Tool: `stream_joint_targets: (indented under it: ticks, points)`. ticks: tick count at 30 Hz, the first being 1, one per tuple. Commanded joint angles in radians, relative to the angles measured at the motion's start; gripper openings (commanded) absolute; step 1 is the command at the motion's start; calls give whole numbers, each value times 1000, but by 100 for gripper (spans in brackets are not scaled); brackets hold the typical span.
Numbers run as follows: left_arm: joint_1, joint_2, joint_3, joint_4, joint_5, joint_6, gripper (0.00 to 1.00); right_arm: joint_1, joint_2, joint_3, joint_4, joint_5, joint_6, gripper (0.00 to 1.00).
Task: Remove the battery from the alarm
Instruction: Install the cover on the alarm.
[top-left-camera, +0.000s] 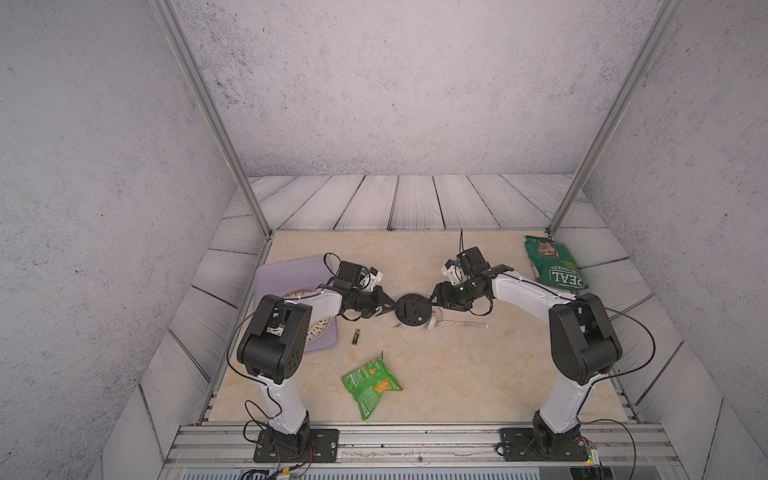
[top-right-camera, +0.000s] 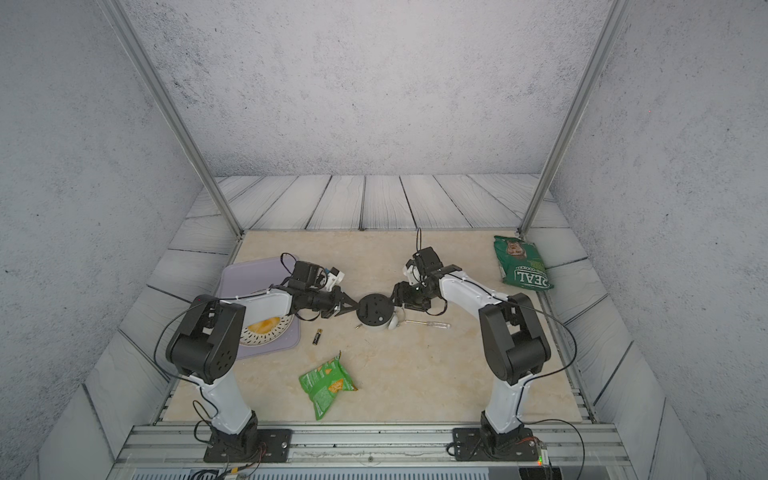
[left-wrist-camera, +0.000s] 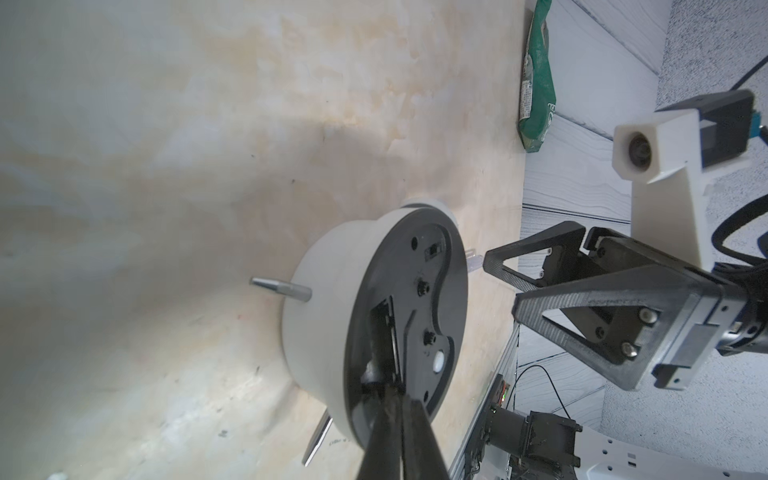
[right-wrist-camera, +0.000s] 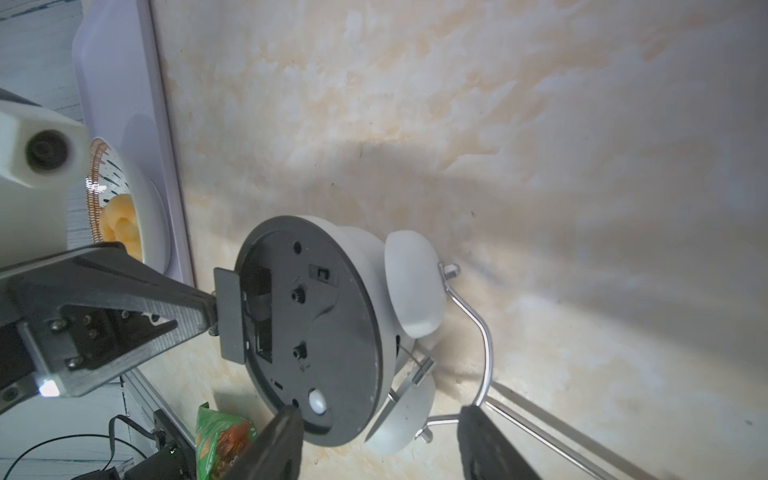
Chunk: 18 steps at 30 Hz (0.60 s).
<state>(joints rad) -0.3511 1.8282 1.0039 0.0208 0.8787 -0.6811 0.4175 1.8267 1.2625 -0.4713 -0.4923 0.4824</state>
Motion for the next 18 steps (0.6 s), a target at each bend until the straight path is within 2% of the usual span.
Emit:
stream_joint_targets:
  ticks: [1,18]
  points:
    - [-8,24,29,20,-7,-5,0,-1,43,31,10,-35,26,62]
    - [-42,46,19,18,-68,-41,0,13,92,31,31,-61,84,56]
